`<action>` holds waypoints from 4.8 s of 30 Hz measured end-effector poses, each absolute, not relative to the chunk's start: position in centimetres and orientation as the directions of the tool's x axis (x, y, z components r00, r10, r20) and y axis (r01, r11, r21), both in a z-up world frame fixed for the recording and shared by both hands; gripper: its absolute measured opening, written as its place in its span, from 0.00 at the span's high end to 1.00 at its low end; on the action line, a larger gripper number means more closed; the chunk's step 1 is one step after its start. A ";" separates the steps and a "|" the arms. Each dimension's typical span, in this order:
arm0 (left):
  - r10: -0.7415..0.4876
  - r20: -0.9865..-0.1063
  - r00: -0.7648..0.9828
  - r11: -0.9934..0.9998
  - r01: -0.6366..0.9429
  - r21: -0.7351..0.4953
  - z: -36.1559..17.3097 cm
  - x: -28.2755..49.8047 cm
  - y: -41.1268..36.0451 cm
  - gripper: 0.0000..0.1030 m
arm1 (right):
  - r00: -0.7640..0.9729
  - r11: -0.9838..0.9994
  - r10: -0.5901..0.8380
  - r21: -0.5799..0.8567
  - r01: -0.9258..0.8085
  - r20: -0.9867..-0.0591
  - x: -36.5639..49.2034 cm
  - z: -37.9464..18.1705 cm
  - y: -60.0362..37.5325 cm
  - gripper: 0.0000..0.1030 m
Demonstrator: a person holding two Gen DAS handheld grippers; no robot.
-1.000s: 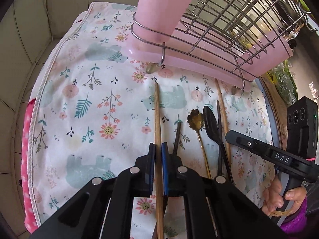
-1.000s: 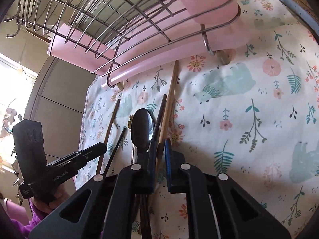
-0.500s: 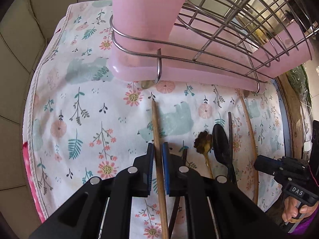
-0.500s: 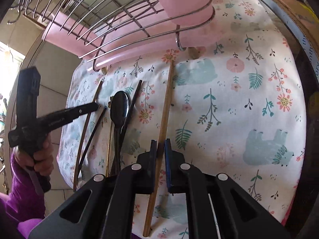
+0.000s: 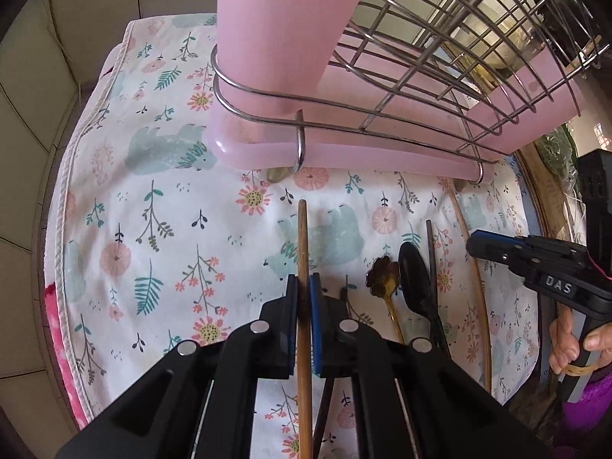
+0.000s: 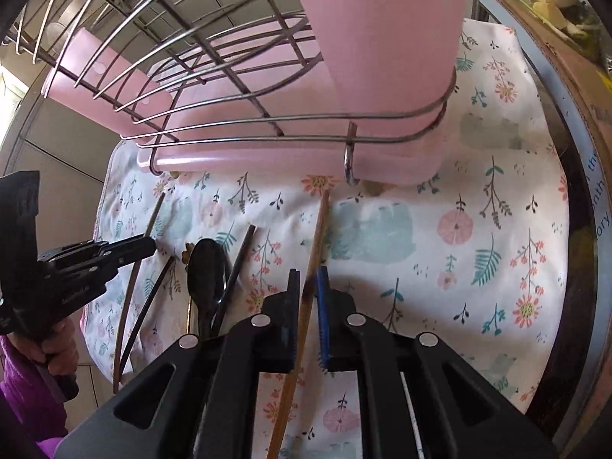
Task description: Organize utensils
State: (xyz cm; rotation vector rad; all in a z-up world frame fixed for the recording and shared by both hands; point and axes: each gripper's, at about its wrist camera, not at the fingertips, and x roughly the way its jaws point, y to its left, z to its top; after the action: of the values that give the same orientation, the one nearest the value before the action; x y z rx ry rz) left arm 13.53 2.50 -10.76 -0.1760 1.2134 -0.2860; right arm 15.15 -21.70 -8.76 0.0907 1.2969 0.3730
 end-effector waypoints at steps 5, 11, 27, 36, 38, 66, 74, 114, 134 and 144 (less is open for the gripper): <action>-0.344 -0.868 0.359 0.939 0.125 -0.321 -8.9 12.4 4.3 0.95 | 0.234 0.946 0.282 0.229 -0.229 -0.930 16.1 -9.4 -20.8 0.91; -0.367 -0.824 0.432 0.929 0.118 -0.351 -5.8 10.7 5.9 0.95 | 0.294 0.943 0.307 0.247 -0.224 -0.905 14.8 -9.1 -20.8 0.93; -0.365 -0.548 0.753 0.895 0.121 -0.429 5.2 4.0 8.2 0.95 | 0.675 0.887 0.457 0.349 -0.301 -0.579 5.7 4.1 -27.0 0.94; -0.302 -0.367 0.880 0.918 0.165 -0.361 15.6 1.9 7.8 0.95 | 0.825 0.913 0.403 0.233 -0.335 -0.397 3.4 13.6 -28.4 0.94; -0.283 -0.329 0.901 0.925 0.165 -0.343 17.8 1.8 7.7 0.95 | 0.846 0.916 0.395 0.217 -0.336 -0.357 3.7 16.0 -28.7 0.94; -0.174 -0.475 0.862 0.957 0.035 -0.287 12.8 13.5 8.5 0.95 | 0.814 0.950 0.299 0.234 -0.206 -0.497 14.6 12.2 -28.8 0.94; -0.200 -0.565 0.800 0.945 0.005 -0.327 8.2 16.0 8.6 0.95 | 0.793 0.951 0.295 0.241 -0.191 -0.533 15.5 9.8 -28.8 0.94; -0.277 -0.775 0.568 0.958 0.100 -0.270 -2.1 5.7 5.2 0.63 | 0.601 0.925 0.380 0.293 -0.242 -0.703 6.1 0.6 -25.7 0.57; -0.205 -0.932 0.300 0.961 0.242 -0.133 -10.5 9.3 -1.8 0.81 | 0.409 0.900 0.429 0.344 -0.267 -0.805 6.3 -5.5 -24.2 0.57; -0.228 -0.913 0.338 0.970 0.158 -0.184 -9.8 9.7 0.5 0.96 | 0.360 0.870 0.460 0.333 -0.363 -0.812 6.8 -5.7 -20.8 0.57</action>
State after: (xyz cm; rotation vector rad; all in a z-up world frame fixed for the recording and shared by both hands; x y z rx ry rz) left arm 9.69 0.48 -9.78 -0.0662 1.1999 -0.2514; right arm 6.84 -20.83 -5.71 0.1023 1.0798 0.5315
